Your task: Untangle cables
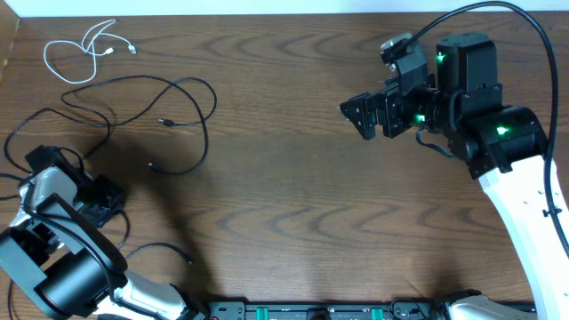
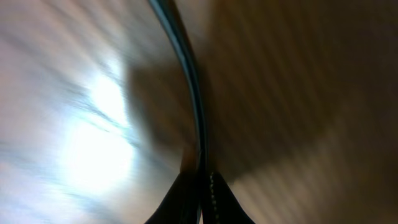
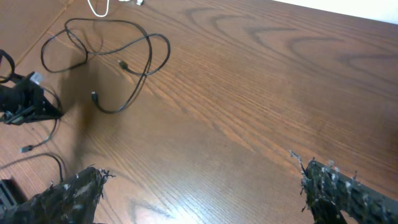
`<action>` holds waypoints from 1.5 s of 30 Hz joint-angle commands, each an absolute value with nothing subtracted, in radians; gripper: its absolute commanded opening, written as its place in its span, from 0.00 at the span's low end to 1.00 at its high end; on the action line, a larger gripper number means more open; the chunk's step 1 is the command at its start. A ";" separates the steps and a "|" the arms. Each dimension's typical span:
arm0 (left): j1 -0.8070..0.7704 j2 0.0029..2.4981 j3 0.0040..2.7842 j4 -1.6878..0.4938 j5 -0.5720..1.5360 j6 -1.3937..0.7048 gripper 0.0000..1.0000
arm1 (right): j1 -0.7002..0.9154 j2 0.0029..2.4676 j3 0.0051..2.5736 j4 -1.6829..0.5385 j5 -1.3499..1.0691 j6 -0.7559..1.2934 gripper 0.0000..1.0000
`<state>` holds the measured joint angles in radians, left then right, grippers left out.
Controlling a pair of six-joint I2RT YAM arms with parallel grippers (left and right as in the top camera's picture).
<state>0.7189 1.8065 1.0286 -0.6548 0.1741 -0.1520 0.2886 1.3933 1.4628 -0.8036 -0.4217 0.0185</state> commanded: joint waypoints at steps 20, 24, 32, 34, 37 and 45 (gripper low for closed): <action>0.663 1.575 1.068 -0.917 0.714 -0.316 0.07 | 0.290 1.394 1.477 -0.808 -0.425 0.029 0.99; 0.621 1.575 1.049 -0.989 0.634 -0.322 0.08 | 0.290 1.394 1.477 -0.809 -0.425 0.030 0.99; 0.565 1.575 1.044 -1.123 0.580 -0.430 0.07 | 0.290 1.394 1.477 -0.816 -0.426 0.030 0.99; 0.550 1.575 1.044 -1.183 0.468 -0.525 0.08 | 0.290 1.394 1.477 -0.816 -0.425 0.030 0.99; 0.537 1.575 1.044 -1.256 0.339 -0.659 0.07 | 0.290 1.394 1.477 -0.815 -0.425 0.030 0.99; 0.513 1.575 1.044 -1.304 0.406 -0.772 0.08 | 0.290 1.394 1.477 -0.813 -0.425 0.030 0.99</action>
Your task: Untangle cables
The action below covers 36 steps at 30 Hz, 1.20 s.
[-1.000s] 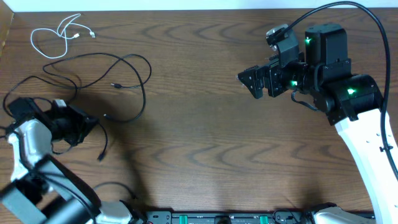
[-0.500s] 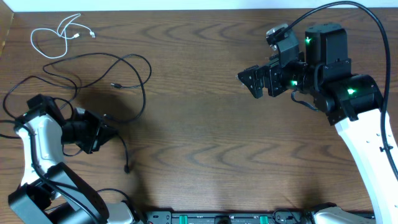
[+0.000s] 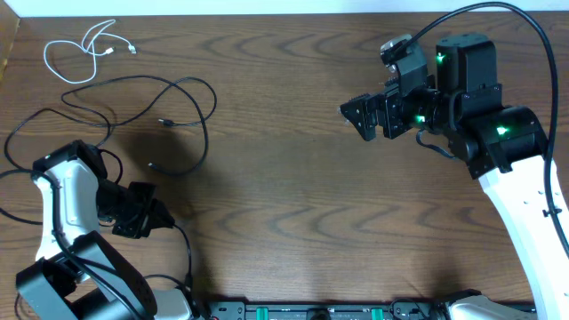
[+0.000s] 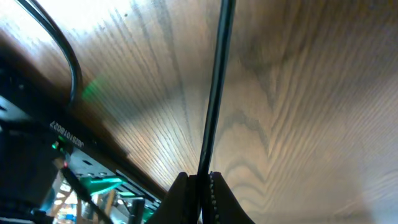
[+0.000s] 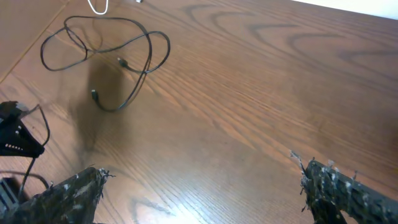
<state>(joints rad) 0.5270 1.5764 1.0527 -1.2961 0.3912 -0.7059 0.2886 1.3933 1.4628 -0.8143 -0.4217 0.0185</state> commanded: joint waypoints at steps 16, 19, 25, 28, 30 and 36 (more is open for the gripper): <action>0.491 1.575 1.043 -1.342 0.416 -0.780 0.59 | 0.290 1.394 1.477 -0.812 -0.425 0.030 0.99; 0.492 1.575 1.043 -1.319 0.431 -0.780 0.70 | 0.290 1.394 1.477 -0.812 -0.426 0.030 0.99; 0.516 1.575 1.078 -1.198 0.466 -0.760 0.64 | 0.290 1.394 1.477 -0.812 -0.426 0.030 0.99; 0.557 1.575 1.139 -1.190 0.371 -0.765 0.64 | 0.290 1.394 1.477 -0.815 -0.426 0.030 0.99; 0.598 1.575 1.187 -1.193 0.278 -0.764 0.70 | 0.290 1.394 1.477 -0.818 -0.425 0.030 0.99; 0.781 1.575 1.280 -1.170 -0.030 -0.765 0.74 | 0.290 1.394 1.477 -0.824 -0.425 0.029 0.99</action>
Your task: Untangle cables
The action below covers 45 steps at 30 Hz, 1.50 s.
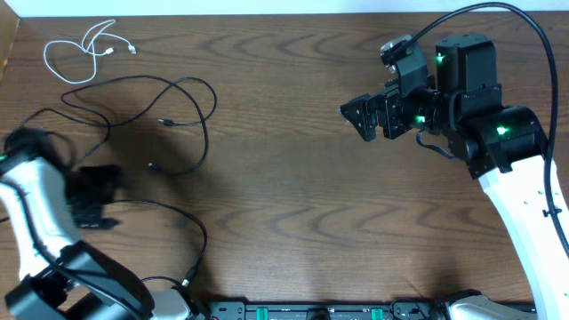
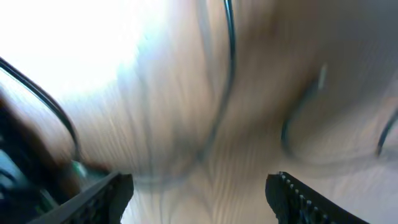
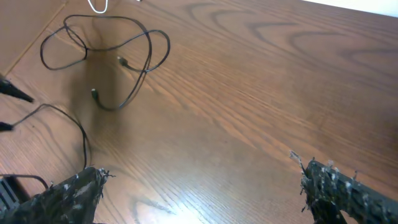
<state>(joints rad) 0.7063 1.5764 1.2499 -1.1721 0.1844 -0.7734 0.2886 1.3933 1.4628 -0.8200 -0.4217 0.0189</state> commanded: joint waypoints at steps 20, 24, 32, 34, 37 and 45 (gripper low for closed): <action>1.388 1.585 1.246 -1.016 -0.276 -0.808 0.76 | 0.290 1.467 1.477 -0.804 -0.426 0.022 0.99; 1.400 1.610 1.245 -0.955 -0.276 -0.641 0.76 | 0.290 1.472 1.477 -0.804 -0.426 0.022 0.99; 1.401 1.725 1.244 -0.957 -0.231 -0.562 0.76 | 0.290 1.472 1.477 -0.805 -0.426 0.022 0.99; 1.401 1.732 1.244 -0.956 -0.221 -0.560 0.76 | 0.290 1.472 1.477 -0.804 -0.425 0.022 0.99; 1.401 1.731 1.245 -0.943 -0.207 -0.561 0.76 | 0.290 1.472 1.477 -0.796 -0.426 0.022 0.99; 1.394 1.732 1.245 -0.858 0.021 -0.569 0.76 | 0.290 1.472 1.477 -0.778 -0.431 0.025 0.99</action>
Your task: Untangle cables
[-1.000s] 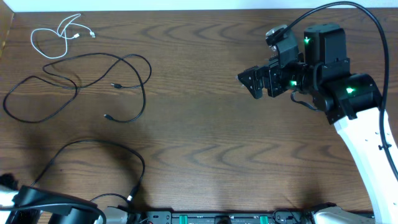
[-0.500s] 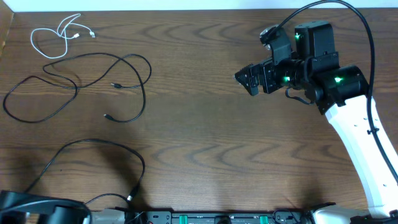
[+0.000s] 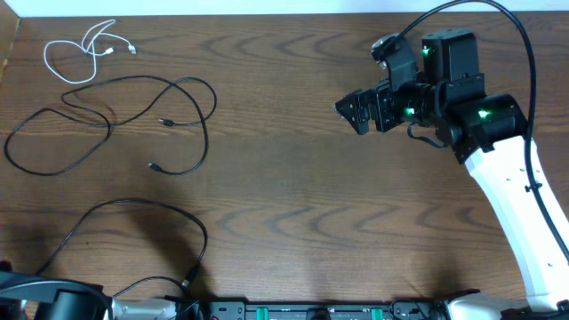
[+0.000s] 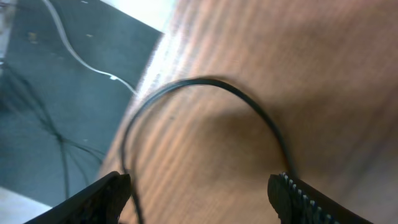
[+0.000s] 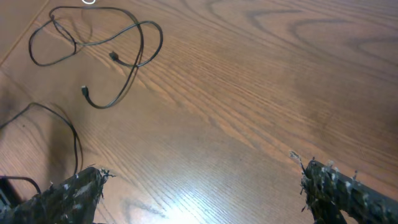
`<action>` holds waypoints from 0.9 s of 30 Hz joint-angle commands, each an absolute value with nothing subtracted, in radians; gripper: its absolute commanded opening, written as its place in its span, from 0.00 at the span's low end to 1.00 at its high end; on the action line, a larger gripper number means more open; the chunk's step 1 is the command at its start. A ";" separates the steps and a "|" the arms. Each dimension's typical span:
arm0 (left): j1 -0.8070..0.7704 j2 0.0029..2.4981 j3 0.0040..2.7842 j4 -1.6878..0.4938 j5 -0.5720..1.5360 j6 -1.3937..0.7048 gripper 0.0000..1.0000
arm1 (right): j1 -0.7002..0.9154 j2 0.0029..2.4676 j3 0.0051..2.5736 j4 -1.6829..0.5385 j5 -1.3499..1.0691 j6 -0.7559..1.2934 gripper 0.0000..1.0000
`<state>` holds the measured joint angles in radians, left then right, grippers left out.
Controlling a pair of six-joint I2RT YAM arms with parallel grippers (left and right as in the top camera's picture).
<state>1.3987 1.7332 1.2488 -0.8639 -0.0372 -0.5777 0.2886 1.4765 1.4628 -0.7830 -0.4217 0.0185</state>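
Observation:
Two black cables lie apart on the wooden table. One sprawls in loops (image 3: pixel 116 116) at the far left, also in the right wrist view (image 5: pixel 93 43). The other forms an arc (image 3: pixel 142 222) near the front left edge, seen close by the left wrist camera (image 4: pixel 205 84) and in the right wrist view (image 5: pixel 65 127). A white cable (image 3: pixel 80 49) is coiled in the far left corner. My left gripper (image 4: pixel 202 199) is open and holds nothing, at the table's edge. My right gripper (image 3: pixel 360 111) hangs open above the right half, holding nothing (image 5: pixel 202 193).
The table's left edge drops to a dark floor (image 4: pixel 56 93) with loose wires. Part of my left arm (image 3: pixel 58 302) shows at the front left corner. The right arm (image 3: pixel 498 169) reaches in from the right.
My left arm has withdrawn from over the left side of the table to the front left corner, gripper still open. The front black cable lies as an arc. My right gripper shifted slightly left.
My left gripper was shut on a black cable at the left edge. Then it held that cable further right, near the front. Then it stood open with the cable let go in an arc. Now the arm is off the table; the two black cables lie separate.

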 commanded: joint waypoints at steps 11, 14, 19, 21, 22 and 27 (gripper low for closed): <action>1.395 1.734 1.176 -0.743 -0.122 -0.599 0.80 | 0.290 1.472 1.477 -0.758 -0.433 0.050 0.99; 1.396 1.735 1.157 -0.702 -0.120 -0.599 0.81 | 0.290 1.472 1.477 -0.759 -0.437 0.056 0.99; 1.395 1.736 1.155 -0.662 -0.121 -0.593 0.83 | 0.290 1.472 1.477 -0.754 -0.440 0.056 0.99; 1.394 1.738 1.155 -0.640 -0.121 -0.574 0.83 | 0.290 1.472 1.477 -0.749 -0.440 0.060 0.99; 1.394 1.740 1.155 -0.635 -0.121 -0.564 0.83 | 0.290 1.472 1.477 -0.744 -0.440 0.068 0.99; 1.385 1.767 1.155 -0.599 -0.120 -0.580 0.84 | 0.290 1.472 1.477 -0.728 -0.440 0.093 0.99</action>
